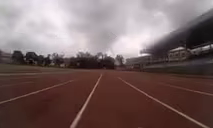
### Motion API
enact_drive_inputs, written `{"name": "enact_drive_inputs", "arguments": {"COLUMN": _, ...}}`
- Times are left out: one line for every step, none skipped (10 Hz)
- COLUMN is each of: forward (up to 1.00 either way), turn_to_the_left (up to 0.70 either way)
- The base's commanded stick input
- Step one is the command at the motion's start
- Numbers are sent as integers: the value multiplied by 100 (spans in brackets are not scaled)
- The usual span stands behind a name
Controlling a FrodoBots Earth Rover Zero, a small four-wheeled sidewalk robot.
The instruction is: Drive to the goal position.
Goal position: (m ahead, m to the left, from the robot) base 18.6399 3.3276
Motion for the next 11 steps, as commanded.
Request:
{"name": "enact_drive_inputs", "arguments": {"forward": 70, "turn_to_the_left": 0}}
{"name": "enact_drive_inputs", "arguments": {"forward": 70, "turn_to_the_left": 0}}
{"name": "enact_drive_inputs", "arguments": {"forward": 70, "turn_to_the_left": 0}}
{"name": "enact_drive_inputs", "arguments": {"forward": 70, "turn_to_the_left": 0}}
{"name": "enact_drive_inputs", "arguments": {"forward": 70, "turn_to_the_left": 0}}
{"name": "enact_drive_inputs", "arguments": {"forward": 70, "turn_to_the_left": 0}}
{"name": "enact_drive_inputs", "arguments": {"forward": 70, "turn_to_the_left": 0}}
{"name": "enact_drive_inputs", "arguments": {"forward": 70, "turn_to_the_left": 0}}
{"name": "enact_drive_inputs", "arguments": {"forward": 70, "turn_to_the_left": 0}}
{"name": "enact_drive_inputs", "arguments": {"forward": 70, "turn_to_the_left": 0}}
{"name": "enact_drive_inputs", "arguments": {"forward": 70, "turn_to_the_left": 0}}
